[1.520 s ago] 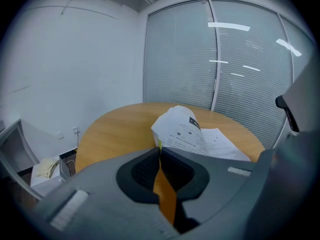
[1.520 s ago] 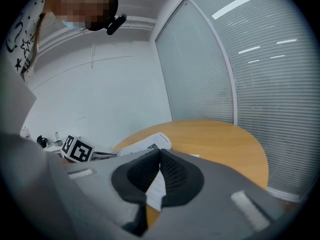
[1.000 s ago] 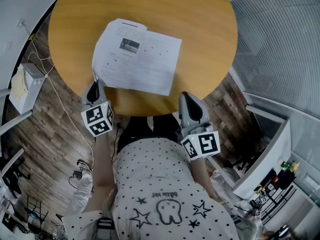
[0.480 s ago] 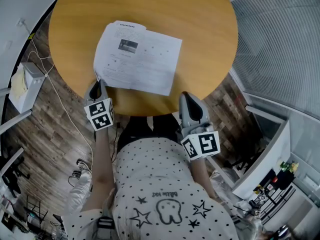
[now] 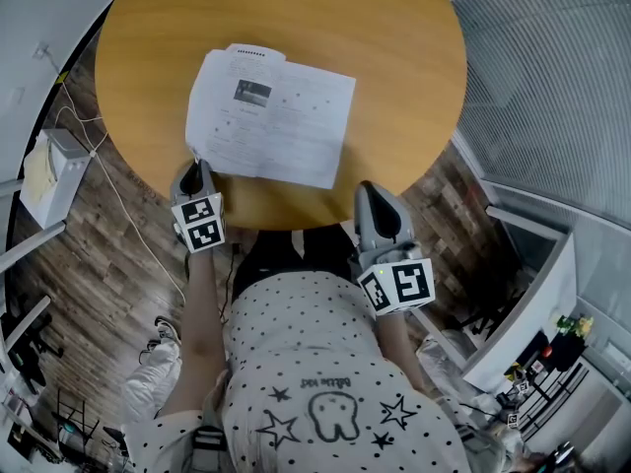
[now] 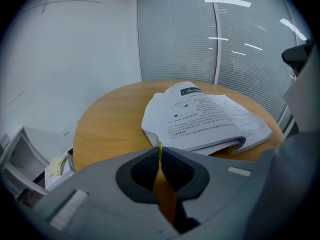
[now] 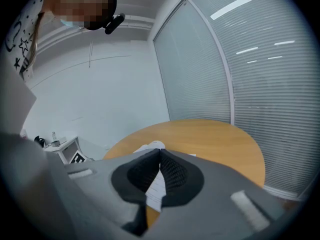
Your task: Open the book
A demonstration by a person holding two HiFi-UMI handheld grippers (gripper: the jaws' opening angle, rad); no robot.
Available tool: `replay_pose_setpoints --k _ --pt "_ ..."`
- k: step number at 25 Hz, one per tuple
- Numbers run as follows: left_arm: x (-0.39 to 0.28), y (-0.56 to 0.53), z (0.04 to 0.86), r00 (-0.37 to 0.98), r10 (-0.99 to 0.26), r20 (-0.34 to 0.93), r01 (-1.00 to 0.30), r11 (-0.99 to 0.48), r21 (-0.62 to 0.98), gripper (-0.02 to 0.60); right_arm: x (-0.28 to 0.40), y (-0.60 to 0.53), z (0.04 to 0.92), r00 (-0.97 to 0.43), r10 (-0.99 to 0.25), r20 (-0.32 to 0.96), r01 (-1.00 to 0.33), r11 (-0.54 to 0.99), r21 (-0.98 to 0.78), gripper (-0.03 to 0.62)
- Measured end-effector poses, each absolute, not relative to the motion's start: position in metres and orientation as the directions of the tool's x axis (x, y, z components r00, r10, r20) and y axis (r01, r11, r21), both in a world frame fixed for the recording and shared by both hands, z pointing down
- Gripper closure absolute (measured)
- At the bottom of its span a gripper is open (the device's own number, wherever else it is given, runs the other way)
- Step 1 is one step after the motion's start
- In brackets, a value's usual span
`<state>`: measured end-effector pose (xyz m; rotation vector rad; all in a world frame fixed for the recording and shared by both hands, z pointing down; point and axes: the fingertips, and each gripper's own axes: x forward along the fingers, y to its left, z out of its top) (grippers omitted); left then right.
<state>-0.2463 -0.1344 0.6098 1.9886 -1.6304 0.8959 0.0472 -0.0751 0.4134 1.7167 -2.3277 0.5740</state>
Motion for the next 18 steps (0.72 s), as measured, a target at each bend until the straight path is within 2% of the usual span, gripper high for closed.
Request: replay_pose_setpoints --k 10,14,18 --pt "-0.252 -0.135 0.609 0.074 -0.716 0.694 -0.978 -0.187 -0.088 0.541 0.047 -0.072 0.413 -0.306 -0.875 0.375 -0.949 0.249 -0.194 0.589" --pt "-0.259 -0.135 0.607 0.06 -0.729 0.681 -0.984 -0.158 -0.082 0.428 0.045 -0.072 0.414 -0.305 -0.874 0.377 -0.95 0.248 -0.192 0.589" --pt "-0.261 -0.131 0.602 0.081 -0.732 0.676 -0.983 -0.171 -0.067 0.381 0.042 -0.072 0.414 -0.311 -0.873 0.376 -0.948 0.255 -0.193 0.589"
